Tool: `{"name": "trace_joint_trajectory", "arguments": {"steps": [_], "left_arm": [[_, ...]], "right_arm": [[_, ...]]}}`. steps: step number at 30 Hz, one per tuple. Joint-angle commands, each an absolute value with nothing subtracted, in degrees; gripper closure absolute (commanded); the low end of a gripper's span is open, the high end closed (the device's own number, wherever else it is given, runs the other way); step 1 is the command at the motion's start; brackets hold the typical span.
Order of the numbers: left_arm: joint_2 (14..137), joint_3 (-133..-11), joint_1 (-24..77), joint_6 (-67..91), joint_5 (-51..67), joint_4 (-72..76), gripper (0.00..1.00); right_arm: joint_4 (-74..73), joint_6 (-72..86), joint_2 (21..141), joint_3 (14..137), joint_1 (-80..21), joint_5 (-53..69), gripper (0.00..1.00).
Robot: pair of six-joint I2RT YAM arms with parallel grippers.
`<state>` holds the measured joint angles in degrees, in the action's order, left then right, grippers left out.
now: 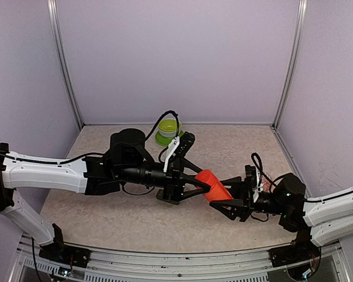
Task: Sort the pills into containers
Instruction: Pass from the left arm to the right
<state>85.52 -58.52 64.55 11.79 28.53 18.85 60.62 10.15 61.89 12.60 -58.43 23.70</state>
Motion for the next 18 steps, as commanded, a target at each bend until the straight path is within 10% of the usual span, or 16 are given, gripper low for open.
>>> {"name": "trace_joint_trajectory", "arguments": {"steps": [1, 7, 12, 18], "left_arm": [[85.57, -58.12, 64.95, 12.43, 27.91, 21.44, 0.76], [85.77, -57.68, 65.0, 13.74, 27.79, 22.34, 0.75], [85.3, -56.95, 65.04, 14.59, 27.43, 22.35, 0.55], [81.31, -53.34, 64.95, 6.16, 32.03, 22.85, 0.02]], "right_arm": [[60.65, 9.21, 63.16, 14.48, -58.98, 24.79, 0.63], [61.07, 8.99, 63.66, 14.25, -59.13, 24.37, 0.66], [57.88, 7.54, 61.18, 14.56, -59.19, 23.39, 0.69], [52.64, 9.78, 58.37, 15.72, -59.15, 27.5, 0.72]]}}
